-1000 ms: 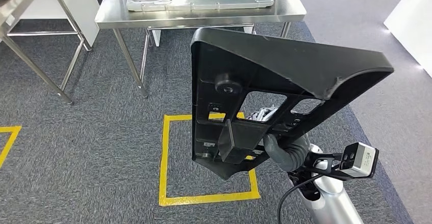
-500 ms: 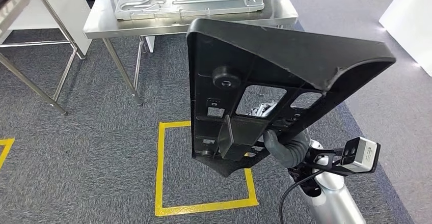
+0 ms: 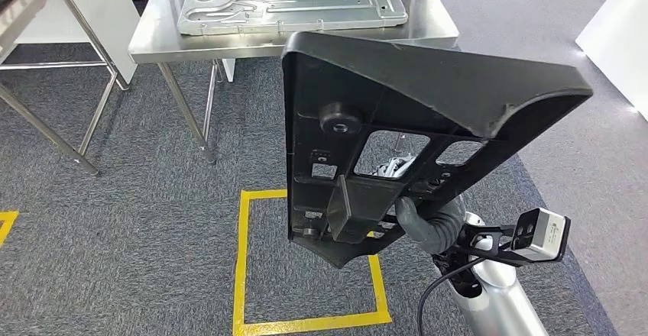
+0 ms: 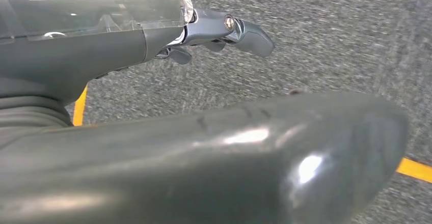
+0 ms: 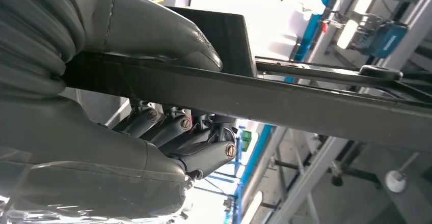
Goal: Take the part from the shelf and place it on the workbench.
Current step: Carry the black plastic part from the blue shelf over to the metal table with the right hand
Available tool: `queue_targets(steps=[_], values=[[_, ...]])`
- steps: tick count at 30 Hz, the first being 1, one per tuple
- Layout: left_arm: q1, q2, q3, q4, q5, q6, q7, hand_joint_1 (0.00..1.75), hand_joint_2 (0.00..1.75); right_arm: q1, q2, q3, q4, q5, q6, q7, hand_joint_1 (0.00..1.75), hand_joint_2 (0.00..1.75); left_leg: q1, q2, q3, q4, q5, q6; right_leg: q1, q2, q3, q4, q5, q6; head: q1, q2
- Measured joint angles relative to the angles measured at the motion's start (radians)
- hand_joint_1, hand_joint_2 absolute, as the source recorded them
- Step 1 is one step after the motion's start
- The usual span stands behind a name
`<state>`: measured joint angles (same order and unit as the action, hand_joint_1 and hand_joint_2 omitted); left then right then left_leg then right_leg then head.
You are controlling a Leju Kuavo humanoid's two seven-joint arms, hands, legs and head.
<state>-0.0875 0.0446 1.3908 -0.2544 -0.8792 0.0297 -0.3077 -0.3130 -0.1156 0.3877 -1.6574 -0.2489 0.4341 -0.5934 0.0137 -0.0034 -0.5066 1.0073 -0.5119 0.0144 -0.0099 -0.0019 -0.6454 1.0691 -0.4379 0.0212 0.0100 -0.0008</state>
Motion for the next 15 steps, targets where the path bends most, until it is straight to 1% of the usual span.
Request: queue_targets(steps=[1, 2, 3, 4, 5, 6, 7, 9, 10, 11, 12, 14, 15], values=[[-0.001, 0.000, 0.000, 0.000, 0.000, 0.000, 0.000, 0.00, 0.00, 0.000, 0.000, 0.000, 0.000, 0.000, 0.000, -0.002, 1.66, 1.75, -0.001, 0.001, 0.004, -0.002, -0.006, -0.006, 0.003, -0.002, 0.007, -0.027, 0.010, -0.006, 0.001, 0.000], [-0.001, 0.000, 0.000, 0.000, 0.000, 0.000, 0.000, 0.00, 0.00, 0.001, 0.000, 0.000, 0.000, 0.000, 0.000, -0.003, 1.66, 1.75, -0.002, 0.001, 0.006, 0.000, -0.007, -0.013, 0.006, -0.001, 0.008, -0.032, 0.003, -0.013, 0.001, 0.000], [-0.001, 0.000, 0.000, 0.000, 0.000, 0.000, 0.001, 0.00, 0.00, 0.000, 0.000, -0.001, -0.001, 0.000, 0.000, -0.004, 1.66, 1.75, -0.003, 0.002, 0.008, 0.002, -0.008, -0.019, 0.006, 0.000, 0.011, -0.037, 0.004, -0.021, 0.002, 0.000], [-0.001, 0.001, 0.000, 0.000, -0.001, 0.000, 0.000, 0.00, 0.00, 0.001, 0.000, -0.001, -0.002, 0.000, 0.000, -0.004, 1.66, 1.75, -0.002, 0.003, 0.007, 0.014, -0.007, -0.024, 0.005, 0.001, 0.018, -0.040, 0.006, -0.028, 0.001, 0.000], [-0.002, 0.001, -0.001, 0.000, -0.001, 0.000, 0.000, 0.00, 0.00, 0.000, 0.000, -0.002, -0.002, 0.000, 0.000, -0.004, 1.66, 1.75, -0.002, 0.003, -0.003, 0.041, -0.008, -0.028, 0.004, 0.002, 0.026, -0.044, 0.002, -0.035, 0.001, 0.000], [-0.004, 0.002, -0.001, 0.000, -0.002, 0.000, 0.000, 0.00, 0.00, -0.002, 0.000, -0.002, -0.003, 0.000, 0.000, -0.004, 1.66, 1.75, 0.000, 0.003, -0.024, 0.083, -0.015, -0.031, 0.003, 0.002, 0.035, -0.047, -0.002, -0.041, 0.000, 0.000], [-0.004, 0.002, -0.002, 0.000, -0.002, -0.001, 0.000, 0.00, 0.00, -0.003, 0.000, -0.002, -0.003, 0.000, 0.000, -0.004, 1.66, 1.75, 0.001, 0.003, -0.058, 0.141, -0.031, -0.033, 0.004, 0.002, 0.043, -0.049, -0.006, -0.046, -0.001, 0.000], [-0.004, 0.002, -0.003, 0.000, -0.003, -0.001, 0.000, 0.00, 0.00, -0.002, 0.000, -0.002, -0.004, -0.001, 0.000, -0.003, 1.66, 1.75, 0.000, 0.003, -0.140, 0.261, -0.081, -0.038, 0.006, 0.003, 0.054, -0.050, -0.017, -0.053, -0.002, 0.000], [-0.002, 0.002, -0.003, 0.000, -0.003, -0.001, 0.000, 0.00, 0.00, 0.000, 0.000, -0.002, -0.004, -0.001, 0.000, -0.003, 1.66, 1.75, 0.000, 0.003, -0.172, 0.295, -0.098, -0.038, 0.008, 0.005, 0.060, -0.049, -0.024, -0.054, -0.002, 0.000], [-0.001, 0.002, -0.004, 0.000, -0.004, -0.001, 0.000, 0.00, 0.00, 0.001, 0.000, -0.003, -0.004, -0.002, 0.000, -0.003, 1.66, 1.75, 0.000, 0.003, -0.190, 0.299, -0.097, -0.036, 0.011, 0.006, 0.069, -0.049, -0.031, -0.055, -0.002, 0.000], [0.000, 0.002, -0.005, 0.000, -0.004, -0.001, 0.000, 0.00, 0.00, 0.002, 0.000, -0.003, -0.004, -0.003, 0.000, -0.002, 1.66, 1.75, -0.001, 0.003, -0.189, 0.268, -0.072, -0.031, 0.013, 0.008, 0.079, -0.049, -0.038, -0.055, -0.002, 0.000], [0.001, 0.005, -0.005, 0.000, -0.004, -0.001, -0.001, 0.00, 0.00, 0.003, 0.000, -0.005, -0.005, 0.002, -0.004, -0.003, 1.66, 1.75, -0.006, 0.003, -0.154, 0.140, 0.022, -0.015, 0.018, 0.009, 0.101, -0.049, -0.054, -0.053, -0.002, 0.000], [0.000, 0.007, -0.006, 0.000, -0.004, -0.001, -0.001, 0.00, 0.00, 0.005, 0.000, -0.007, -0.006, 0.009, -0.009, -0.003, 1.66, 1.75, -0.010, 0.004, -0.136, 0.082, 0.050, -0.008, 0.019, 0.008, 0.109, -0.049, -0.060, -0.050, -0.002, 0.000]])
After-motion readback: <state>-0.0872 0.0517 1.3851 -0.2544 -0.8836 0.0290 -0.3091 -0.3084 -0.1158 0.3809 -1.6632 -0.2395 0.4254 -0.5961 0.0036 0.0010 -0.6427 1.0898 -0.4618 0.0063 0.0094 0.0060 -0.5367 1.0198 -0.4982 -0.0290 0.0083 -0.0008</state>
